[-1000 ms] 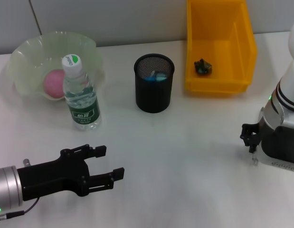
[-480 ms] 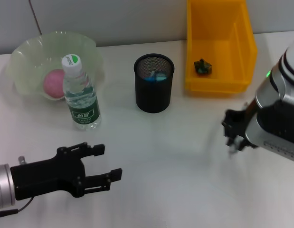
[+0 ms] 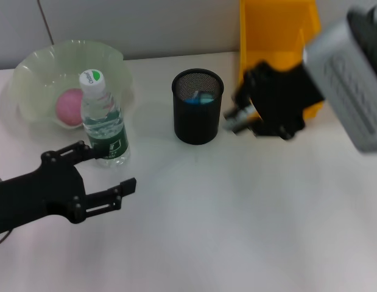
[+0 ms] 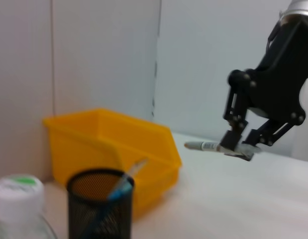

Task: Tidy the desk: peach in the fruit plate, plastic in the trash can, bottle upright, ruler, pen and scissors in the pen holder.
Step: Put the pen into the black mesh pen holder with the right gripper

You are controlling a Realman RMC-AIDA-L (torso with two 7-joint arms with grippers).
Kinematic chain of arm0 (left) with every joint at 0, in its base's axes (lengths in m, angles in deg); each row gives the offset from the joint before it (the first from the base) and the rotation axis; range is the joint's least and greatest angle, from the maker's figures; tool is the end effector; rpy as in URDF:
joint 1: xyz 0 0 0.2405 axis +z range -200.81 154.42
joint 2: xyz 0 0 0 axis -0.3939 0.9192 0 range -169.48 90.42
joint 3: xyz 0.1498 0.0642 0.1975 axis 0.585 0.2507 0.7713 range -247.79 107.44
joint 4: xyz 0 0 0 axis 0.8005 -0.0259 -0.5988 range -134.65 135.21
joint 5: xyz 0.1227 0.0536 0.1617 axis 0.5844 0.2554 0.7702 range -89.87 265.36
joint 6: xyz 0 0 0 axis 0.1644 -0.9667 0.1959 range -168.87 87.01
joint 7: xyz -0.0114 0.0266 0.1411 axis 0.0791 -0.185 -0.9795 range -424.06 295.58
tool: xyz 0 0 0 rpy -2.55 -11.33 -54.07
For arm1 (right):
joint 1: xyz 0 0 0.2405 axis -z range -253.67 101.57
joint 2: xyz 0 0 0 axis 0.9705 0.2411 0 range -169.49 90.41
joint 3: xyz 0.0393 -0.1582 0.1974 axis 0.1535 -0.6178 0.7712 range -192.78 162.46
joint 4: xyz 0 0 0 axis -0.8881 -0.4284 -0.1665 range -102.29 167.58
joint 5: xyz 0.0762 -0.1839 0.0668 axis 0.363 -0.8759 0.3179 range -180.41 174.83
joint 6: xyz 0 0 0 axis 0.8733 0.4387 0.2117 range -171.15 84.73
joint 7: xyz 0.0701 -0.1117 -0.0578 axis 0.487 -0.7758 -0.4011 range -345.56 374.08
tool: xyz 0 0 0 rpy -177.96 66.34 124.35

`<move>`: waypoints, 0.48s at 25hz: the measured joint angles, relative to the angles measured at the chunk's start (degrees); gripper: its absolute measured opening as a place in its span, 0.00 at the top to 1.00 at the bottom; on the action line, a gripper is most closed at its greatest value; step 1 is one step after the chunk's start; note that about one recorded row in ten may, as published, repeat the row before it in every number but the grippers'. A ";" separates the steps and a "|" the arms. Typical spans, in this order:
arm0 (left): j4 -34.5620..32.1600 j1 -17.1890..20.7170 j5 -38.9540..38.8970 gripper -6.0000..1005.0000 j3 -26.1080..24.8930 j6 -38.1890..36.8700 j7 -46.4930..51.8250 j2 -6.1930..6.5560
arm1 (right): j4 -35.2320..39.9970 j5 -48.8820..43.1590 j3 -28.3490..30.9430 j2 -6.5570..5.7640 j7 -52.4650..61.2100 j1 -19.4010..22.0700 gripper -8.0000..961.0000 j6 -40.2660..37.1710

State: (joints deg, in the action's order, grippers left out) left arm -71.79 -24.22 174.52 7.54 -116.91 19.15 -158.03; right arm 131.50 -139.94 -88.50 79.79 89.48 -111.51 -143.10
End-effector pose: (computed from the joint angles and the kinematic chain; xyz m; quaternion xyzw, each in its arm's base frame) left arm -0.2389 0.2640 0.0101 -0.9365 -0.1458 -0.2518 0.1960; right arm 0.0936 0.3348 0.0479 -0.9085 -0.3781 -0.1445 0.1038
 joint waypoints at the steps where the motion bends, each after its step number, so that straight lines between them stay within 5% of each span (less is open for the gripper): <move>1: -0.25 0.45 -1.13 0.18 -0.15 -0.35 -1.50 0.09 | -1.09 4.75 2.13 0.04 1.90 2.18 0.81 4.38; 12: -1.71 3.01 -2.92 0.18 -2.72 -4.01 -3.72 -0.01 | 0.74 32.57 3.92 -0.02 7.68 16.02 0.81 21.82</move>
State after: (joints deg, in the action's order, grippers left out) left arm -73.50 -21.21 171.59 4.82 -120.92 15.43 -158.04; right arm 132.24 -107.36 -84.58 79.77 97.16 -95.49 -121.29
